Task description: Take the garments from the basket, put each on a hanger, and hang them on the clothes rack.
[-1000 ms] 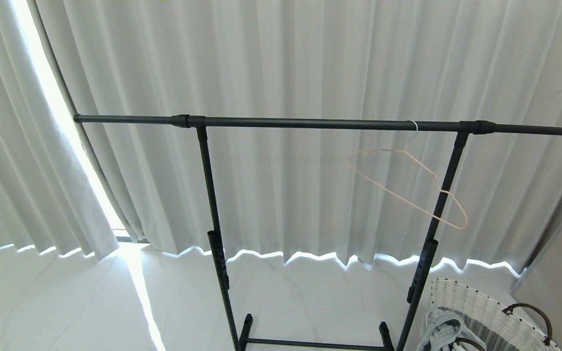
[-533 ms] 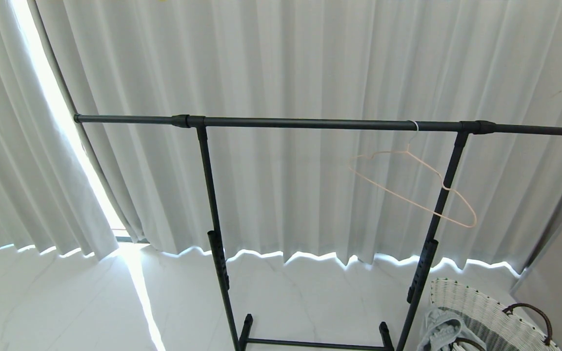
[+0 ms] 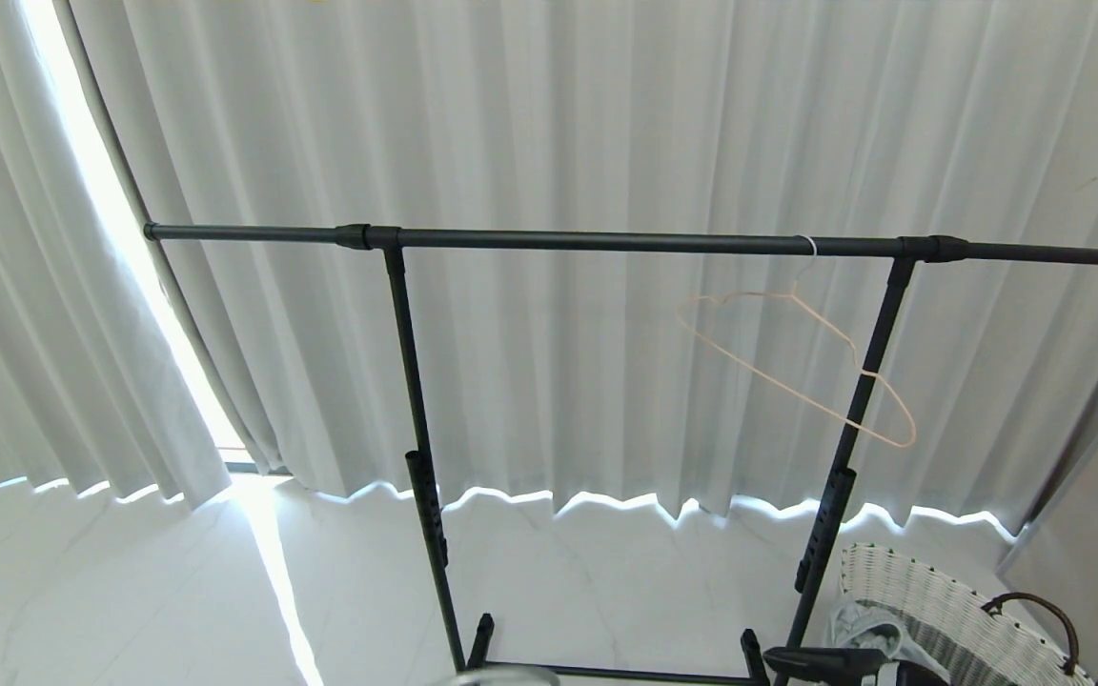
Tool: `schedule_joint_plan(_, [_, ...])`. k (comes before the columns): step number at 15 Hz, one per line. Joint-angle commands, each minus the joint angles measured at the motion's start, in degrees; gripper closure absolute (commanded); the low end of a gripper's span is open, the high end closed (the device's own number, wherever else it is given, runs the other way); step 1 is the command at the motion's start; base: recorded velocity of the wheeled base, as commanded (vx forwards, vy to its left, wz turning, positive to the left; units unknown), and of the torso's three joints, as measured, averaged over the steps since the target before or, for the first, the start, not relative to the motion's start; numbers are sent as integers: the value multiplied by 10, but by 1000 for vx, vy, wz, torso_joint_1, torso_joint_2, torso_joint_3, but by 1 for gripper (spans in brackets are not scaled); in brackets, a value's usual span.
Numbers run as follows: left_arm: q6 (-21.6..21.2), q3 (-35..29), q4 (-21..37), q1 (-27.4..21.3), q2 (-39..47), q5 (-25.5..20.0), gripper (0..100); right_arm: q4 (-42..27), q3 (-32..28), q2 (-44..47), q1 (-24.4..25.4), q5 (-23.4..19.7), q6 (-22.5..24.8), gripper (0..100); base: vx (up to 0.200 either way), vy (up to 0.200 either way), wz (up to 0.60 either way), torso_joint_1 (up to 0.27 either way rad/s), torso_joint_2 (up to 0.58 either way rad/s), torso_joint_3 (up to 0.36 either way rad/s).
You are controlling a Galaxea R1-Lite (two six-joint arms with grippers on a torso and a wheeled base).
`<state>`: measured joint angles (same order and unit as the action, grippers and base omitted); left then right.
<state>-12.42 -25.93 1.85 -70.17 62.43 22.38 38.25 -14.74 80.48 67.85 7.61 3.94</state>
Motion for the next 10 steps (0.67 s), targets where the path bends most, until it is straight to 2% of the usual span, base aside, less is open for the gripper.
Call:
schedule_joint_plan(1, [3, 0, -1, 36, -37, 30, 100, 3, -4, -2, -43, 12, 0, 0, 0, 0, 0, 0, 0, 0])
schedule_joint_plan(3, [4, -18, -1, 88, -45, 35, 100, 23, -6, -2, -56, 17, -18, 0, 0, 0, 0, 0, 0, 0])
schedule_joint_plan(7, [4, -109, -1, 174, -16, 35, 100, 28, -44, 24, -55, 18, -62, 0, 0, 0, 0, 0, 0, 0])
schedule_joint_plan(10, [18, -146, -1, 177, 1, 34, 100, 28, -122, 79, -55, 19, -97, 0, 0, 0, 0, 0, 0, 0])
